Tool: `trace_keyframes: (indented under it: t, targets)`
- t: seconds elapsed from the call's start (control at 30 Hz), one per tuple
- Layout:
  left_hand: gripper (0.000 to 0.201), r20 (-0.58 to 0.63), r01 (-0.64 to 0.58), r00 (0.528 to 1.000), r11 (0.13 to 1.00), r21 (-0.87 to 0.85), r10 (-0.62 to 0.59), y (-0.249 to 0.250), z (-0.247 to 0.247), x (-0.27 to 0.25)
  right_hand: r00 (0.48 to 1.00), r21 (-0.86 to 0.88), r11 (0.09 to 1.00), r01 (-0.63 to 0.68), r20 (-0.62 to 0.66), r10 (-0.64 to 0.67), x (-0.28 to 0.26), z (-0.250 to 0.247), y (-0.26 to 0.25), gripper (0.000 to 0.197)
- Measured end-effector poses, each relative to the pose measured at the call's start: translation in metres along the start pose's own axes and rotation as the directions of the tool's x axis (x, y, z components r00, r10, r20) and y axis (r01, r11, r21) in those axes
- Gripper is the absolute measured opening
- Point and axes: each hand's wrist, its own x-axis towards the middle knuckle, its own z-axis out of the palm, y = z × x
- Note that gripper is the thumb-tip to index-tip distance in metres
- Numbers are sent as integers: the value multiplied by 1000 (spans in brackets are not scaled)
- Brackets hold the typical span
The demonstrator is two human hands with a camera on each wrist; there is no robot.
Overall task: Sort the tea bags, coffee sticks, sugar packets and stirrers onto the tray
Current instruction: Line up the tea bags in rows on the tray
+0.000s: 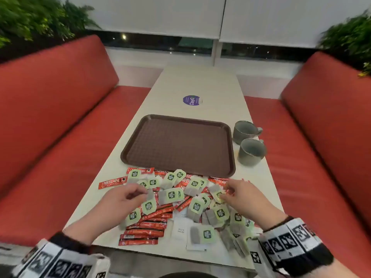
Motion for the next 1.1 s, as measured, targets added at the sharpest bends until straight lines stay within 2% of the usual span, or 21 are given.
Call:
trace_keyframes:
  t: [0.1,0.2,0.3,0.37,0.5,0.67,0.77,0.83,0.87,0.9,1.03,1.1]
  targets:
    - [10,97,-73,994,985,156,58,23,25,32,997,-236,968,-79,-43,71,17,10,-1,34]
    - [24,170,-124,983,947,295,76,44,49,63,993,-309,944,-115,-15,116,19,16,-4,30]
    - [36,254,-229,960,857,462,120,50,68,92,990,-255,958,-132,15,140,23,17,2,21]
    - [44,312,-281,943,783,554,118,51,78,108,986,-193,969,-154,35,164,24,19,3,25]
    - [54,385,-325,921,675,662,65,52,91,128,981,-22,981,-190,-53,189,24,21,5,26]
    - [39,407,-393,902,662,638,143,49,101,137,969,177,963,-204,-106,225,21,26,4,25]
    - [30,392,-393,904,698,599,172,53,102,138,951,359,905,-227,-116,285,16,26,5,30]
    - [13,367,-394,906,742,543,212,54,99,139,939,424,875,-233,-136,316,14,24,4,26]
    - [4,366,-397,902,770,499,228,53,96,140,932,442,866,-231,-156,328,14,23,4,26]
    - [4,369,-397,898,805,442,240,51,92,140,925,464,857,-223,-177,337,14,22,3,26]
    - [9,359,-348,891,925,151,276,45,69,138,904,562,814,-149,-255,342,14,15,-12,21]
    - [15,337,-276,905,961,6,258,41,58,137,905,665,742,-86,-259,338,13,10,-27,14]
